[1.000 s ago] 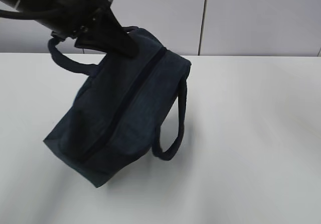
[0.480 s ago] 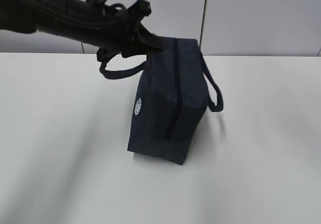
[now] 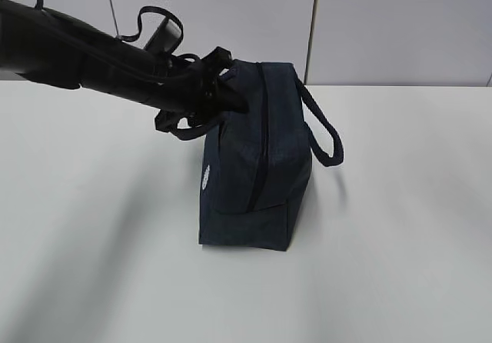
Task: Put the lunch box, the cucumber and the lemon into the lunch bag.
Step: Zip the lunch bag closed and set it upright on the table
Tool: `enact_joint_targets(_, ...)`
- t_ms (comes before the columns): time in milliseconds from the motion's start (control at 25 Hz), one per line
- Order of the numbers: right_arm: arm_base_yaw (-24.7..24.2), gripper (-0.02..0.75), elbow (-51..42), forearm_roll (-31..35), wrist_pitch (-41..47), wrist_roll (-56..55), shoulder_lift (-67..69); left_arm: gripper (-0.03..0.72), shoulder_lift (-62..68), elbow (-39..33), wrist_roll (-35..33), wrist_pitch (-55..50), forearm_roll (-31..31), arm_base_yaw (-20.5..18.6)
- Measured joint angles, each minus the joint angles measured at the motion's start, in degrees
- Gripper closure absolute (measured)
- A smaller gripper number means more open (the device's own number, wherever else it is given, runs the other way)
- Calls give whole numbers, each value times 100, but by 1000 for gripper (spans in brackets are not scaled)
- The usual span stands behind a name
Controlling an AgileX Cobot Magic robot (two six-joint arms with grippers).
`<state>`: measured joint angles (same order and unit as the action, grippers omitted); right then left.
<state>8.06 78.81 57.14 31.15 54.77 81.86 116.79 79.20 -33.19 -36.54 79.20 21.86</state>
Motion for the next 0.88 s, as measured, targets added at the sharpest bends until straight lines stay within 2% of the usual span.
enact_joint_targets(120,0,271,0,-10,12,-37,0,335,0,0,0,-312,-35,-182)
enact_joint_targets(240,0,271,0,-10,24,-70,0,281,-168,0,-3,-515,-179,-372)
enact_joint_targets(480,0,271,0,-10,91,-275,0,291,-968,0,-3,-619,-1084,-684)
enact_joint_targets(720,0,271,0,-23,455,-910,-14,323,-2140,0,41,-796,-2582,-732)
enact_joint_targets(880,0,271,24,-95,550,-1288,-188,331,-2980,0,412,-1055,-3810,-732)
